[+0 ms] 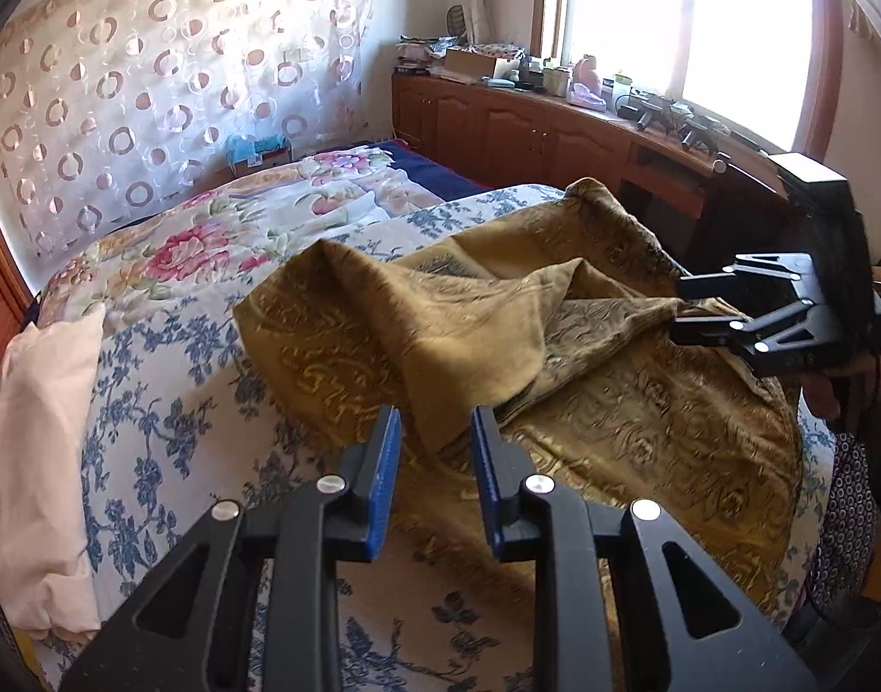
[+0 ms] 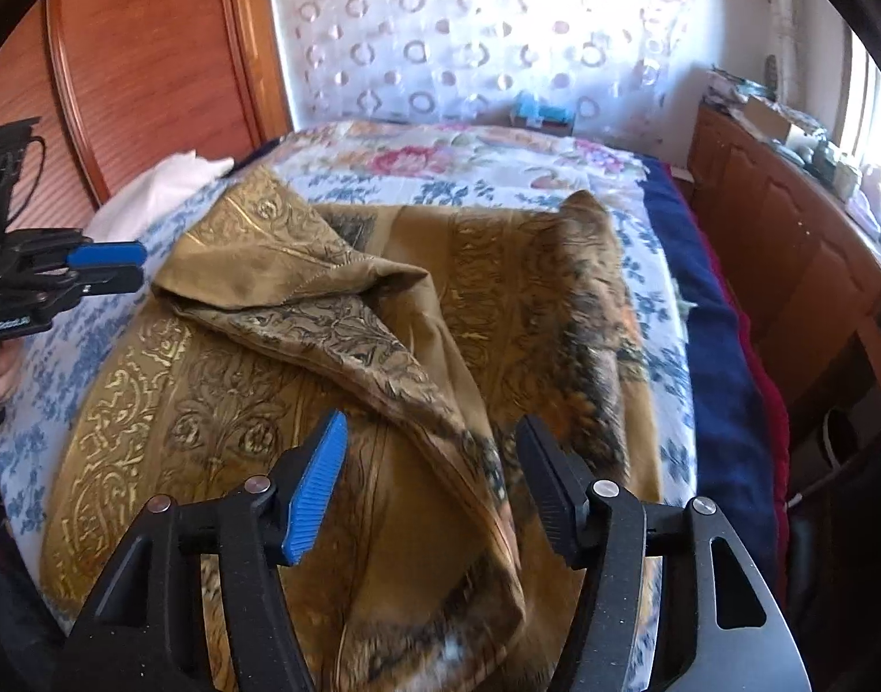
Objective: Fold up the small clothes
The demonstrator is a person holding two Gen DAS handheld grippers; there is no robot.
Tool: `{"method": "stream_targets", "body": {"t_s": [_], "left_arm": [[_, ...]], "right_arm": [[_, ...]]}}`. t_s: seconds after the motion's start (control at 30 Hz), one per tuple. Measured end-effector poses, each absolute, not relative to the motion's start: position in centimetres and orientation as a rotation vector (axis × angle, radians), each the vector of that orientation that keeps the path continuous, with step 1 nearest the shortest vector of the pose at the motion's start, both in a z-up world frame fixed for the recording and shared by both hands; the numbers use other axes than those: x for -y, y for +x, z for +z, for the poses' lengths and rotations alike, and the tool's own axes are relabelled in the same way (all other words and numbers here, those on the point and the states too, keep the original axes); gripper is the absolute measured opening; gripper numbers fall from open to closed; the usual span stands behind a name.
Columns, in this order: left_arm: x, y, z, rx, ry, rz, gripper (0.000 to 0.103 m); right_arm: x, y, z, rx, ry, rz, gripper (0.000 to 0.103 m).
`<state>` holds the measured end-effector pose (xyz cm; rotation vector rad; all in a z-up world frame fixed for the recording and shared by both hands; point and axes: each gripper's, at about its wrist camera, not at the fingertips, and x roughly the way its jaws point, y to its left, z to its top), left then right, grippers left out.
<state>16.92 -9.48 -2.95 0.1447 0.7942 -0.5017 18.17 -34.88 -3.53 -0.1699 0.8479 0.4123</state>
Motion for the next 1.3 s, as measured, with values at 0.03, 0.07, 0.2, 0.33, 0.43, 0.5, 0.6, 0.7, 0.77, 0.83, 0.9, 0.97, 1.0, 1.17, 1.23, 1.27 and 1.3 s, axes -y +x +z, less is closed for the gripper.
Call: {"method": "stream_targets", "body": {"t_s": [0.03,0.07,0.2,0.33,0.43,0.5,0.6,0.7,0.77,0.83,0.9,0.97,1.0,1.17,1.23,1.27,1.3], "left_arm": [[9.2,16.9,-3.1,-0.795,0.142,-0.504,0.023],[8.9,16.9,-3.3,-0.797,0.137,-0.506,0.023],[8.0,17.1,-3.6,-0.798,0.130,-0.508,0.023],[7.1,17.3,-3.8,-0.801,0.111,-0.512,0.023],[6.7,17.3,-4.1,-0.796,0.115,-0.514,0.023],[6.6,17.5,-4.4,-0.798,0.123,-0.511,0.023],[6.6,17.8,-4.6,-0.797,0.133,-0.514,0.023],[6.5,18.0,-4.9,-0.791,0.122,-0.524,0.023],[6.3,18.2,-5.0,-0.789,0.110,-0.531,0.023],[6.2,18.2,-5.0,-0.787,0.103,-0.536,0.023],[6.0,18.1,-4.8,-0.777,0.101,-0.538,0.023],[5.7,18.0,-4.5,-0.764,0.095,-0.537,0.023],[5.5,18.0,-4.3,-0.759,0.090,-0.538,0.023],[5.1,17.9,-3.7,-0.737,0.072,-0.542,0.023],[5.1,17.9,-3.8,-0.737,0.070,-0.543,0.023],[5.1,17.9,-3.8,-0.739,0.071,-0.545,0.023],[5.1,17.9,-3.8,-0.741,0.072,-0.547,0.023]], "right_arm": [[34.6,18.5,-3.7,-0.858,-0.179,0.410,0.062],[34.5,18.9,-3.9,-0.869,-0.185,0.409,0.062],[34.0,19.9,-4.3,-0.903,-0.194,0.404,0.061],[33.3,20.5,-4.4,-0.918,-0.192,0.400,0.061],[33.0,20.9,-4.4,-0.925,-0.181,0.407,0.058],[32.9,21.2,-4.5,-0.936,-0.152,0.418,0.058],[32.8,21.5,-4.6,-0.946,-0.137,0.411,0.054],[32.8,21.6,-4.6,-0.953,-0.133,0.406,0.044],[32.9,21.6,-4.6,-0.952,-0.128,0.397,0.029],[33.3,21.5,-4.3,-0.943,-0.100,0.395,0.006],[33.6,21.0,-3.9,-0.924,-0.073,0.400,0.003],[33.7,20.0,-3.1,-0.890,-0.061,0.402,0.002],[33.7,19.5,-2.8,-0.879,-0.057,0.400,0.002],[35.0,16.8,-0.1,-0.838,-0.048,0.369,0.001],[36.4,16.0,0.6,-0.853,-0.053,0.315,0.001],[37.2,15.8,0.6,-0.867,-0.057,0.283,0.001],[37.8,15.8,0.4,-0.880,-0.058,0.262,0.002]]}}
